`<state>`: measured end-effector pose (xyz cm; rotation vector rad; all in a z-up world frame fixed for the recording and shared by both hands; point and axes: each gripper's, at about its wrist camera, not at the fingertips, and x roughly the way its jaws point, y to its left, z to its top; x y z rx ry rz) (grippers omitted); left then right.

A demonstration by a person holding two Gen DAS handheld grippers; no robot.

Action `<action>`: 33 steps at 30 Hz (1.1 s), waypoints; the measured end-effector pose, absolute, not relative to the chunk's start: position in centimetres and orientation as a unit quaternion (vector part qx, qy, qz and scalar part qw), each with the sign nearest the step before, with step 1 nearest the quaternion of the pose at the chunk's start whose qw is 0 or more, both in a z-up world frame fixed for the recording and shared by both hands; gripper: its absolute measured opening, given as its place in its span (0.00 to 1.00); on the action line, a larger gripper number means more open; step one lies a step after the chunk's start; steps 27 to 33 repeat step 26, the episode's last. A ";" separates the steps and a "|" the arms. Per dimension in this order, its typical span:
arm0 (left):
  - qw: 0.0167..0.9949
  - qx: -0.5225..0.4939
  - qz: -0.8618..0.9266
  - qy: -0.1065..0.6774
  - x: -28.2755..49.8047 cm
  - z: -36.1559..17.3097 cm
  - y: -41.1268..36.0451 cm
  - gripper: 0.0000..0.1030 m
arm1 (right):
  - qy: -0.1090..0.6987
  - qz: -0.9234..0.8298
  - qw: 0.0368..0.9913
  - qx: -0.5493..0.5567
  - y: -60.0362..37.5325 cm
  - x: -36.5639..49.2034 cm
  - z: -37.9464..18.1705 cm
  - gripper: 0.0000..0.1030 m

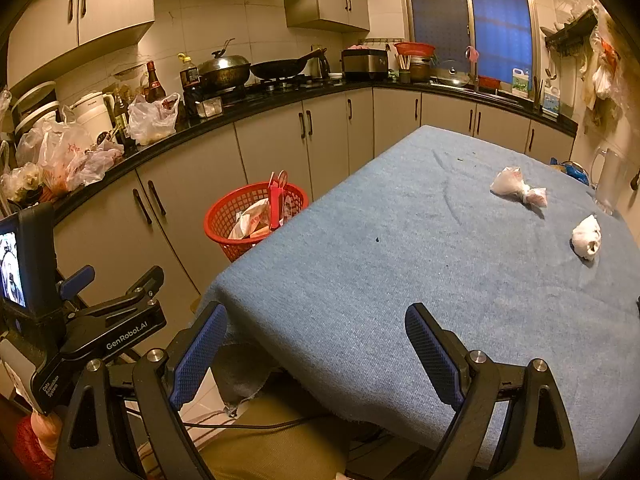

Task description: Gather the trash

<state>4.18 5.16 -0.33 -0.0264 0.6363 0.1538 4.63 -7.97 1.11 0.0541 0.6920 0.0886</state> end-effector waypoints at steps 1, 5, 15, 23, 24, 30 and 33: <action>0.947 -0.013 0.076 0.312 4.2 -0.3 5.2 1.00 | 0.339 0.044 0.939 0.027 -8.0 4.6 1.1 0.91; 0.947 -0.012 0.075 0.312 4.2 -0.4 5.2 1.00 | 0.340 0.043 0.939 0.028 -8.0 4.6 1.1 0.91; 0.947 -0.008 0.074 0.311 4.3 -0.1 5.1 1.00 | 0.341 0.042 0.939 0.030 -8.3 4.6 0.9 0.91; 0.949 0.001 0.075 0.306 4.5 0.4 4.8 1.00 | 0.341 0.037 0.938 0.041 -9.0 4.8 0.9 0.91; 0.951 0.009 0.076 0.301 4.7 0.9 4.5 1.00 | 0.340 0.035 0.939 0.045 -9.3 4.8 0.9 0.91; 0.955 0.023 0.065 0.289 5.4 2.1 3.5 1.00 | 0.338 0.021 0.940 0.049 -10.8 5.0 1.1 0.91; 0.955 0.023 0.065 0.289 5.4 2.1 3.5 1.00 | 0.338 0.021 0.940 0.049 -10.8 5.0 1.1 0.91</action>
